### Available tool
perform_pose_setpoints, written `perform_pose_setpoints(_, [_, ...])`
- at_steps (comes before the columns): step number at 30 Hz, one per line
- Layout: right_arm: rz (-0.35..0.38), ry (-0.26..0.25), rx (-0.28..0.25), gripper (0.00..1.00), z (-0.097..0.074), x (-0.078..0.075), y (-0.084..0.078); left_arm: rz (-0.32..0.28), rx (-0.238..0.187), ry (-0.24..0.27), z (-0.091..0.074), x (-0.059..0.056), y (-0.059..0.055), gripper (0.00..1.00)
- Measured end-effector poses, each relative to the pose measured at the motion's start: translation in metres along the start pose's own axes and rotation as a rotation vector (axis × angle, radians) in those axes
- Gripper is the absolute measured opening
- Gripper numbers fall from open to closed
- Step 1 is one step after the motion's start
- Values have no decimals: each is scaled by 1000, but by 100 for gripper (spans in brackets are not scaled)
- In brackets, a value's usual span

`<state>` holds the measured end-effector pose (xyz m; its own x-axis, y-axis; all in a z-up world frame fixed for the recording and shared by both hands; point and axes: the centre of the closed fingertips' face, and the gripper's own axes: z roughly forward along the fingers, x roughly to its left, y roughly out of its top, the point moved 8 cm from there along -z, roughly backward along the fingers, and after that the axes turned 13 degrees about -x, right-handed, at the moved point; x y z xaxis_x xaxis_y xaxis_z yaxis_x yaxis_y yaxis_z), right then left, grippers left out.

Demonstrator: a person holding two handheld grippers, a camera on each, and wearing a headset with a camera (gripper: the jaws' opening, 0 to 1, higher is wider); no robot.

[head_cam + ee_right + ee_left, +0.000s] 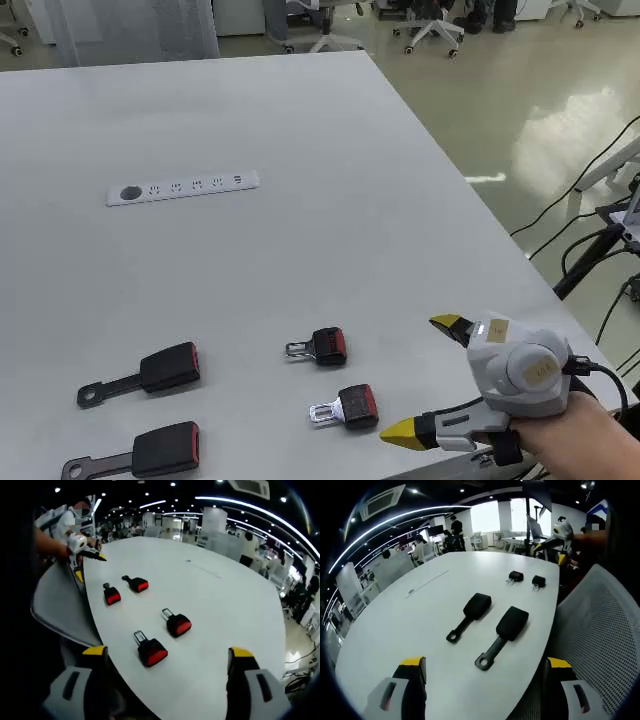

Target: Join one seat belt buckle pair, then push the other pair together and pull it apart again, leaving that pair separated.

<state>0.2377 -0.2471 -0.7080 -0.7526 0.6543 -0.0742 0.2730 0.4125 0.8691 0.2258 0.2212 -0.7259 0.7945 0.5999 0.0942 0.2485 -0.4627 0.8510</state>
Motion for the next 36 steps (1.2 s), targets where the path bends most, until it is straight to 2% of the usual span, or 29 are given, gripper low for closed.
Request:
perform_pose_setpoints(18, [-13,14,-2,100,2,2,3,5,-8,6,-2,-4,0,100])
perform_pose_setpoints(36, [-16,21,1,99,1,3,1,14,-11,-4,1,-3,7,100])
